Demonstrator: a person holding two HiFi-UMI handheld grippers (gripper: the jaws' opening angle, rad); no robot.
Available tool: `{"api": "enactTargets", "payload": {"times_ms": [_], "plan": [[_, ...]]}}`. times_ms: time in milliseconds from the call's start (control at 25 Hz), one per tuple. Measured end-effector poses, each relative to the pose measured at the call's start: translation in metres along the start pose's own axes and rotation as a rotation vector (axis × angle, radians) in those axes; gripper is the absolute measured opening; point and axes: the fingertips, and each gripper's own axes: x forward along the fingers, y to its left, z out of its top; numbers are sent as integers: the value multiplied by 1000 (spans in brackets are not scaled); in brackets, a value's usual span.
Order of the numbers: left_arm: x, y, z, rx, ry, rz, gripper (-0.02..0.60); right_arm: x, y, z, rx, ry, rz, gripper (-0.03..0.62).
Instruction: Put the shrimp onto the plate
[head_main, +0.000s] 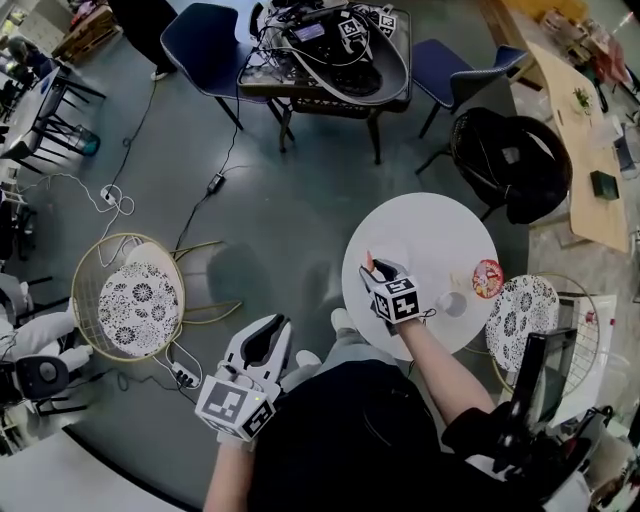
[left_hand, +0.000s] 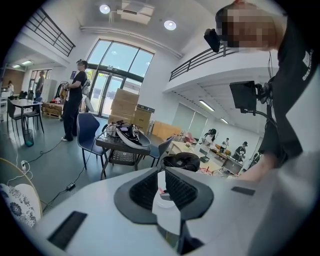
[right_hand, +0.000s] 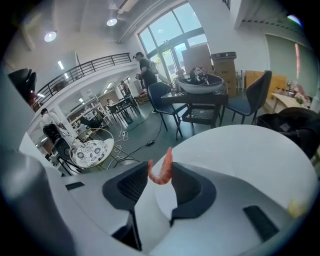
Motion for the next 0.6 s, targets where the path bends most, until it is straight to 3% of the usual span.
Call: {"api": "enactTargets", "payload": {"times_ms": [600], "plan": [[-7,3,-5,0,36,16,28,29,-19,-40,-24,142,-72,153]]}}
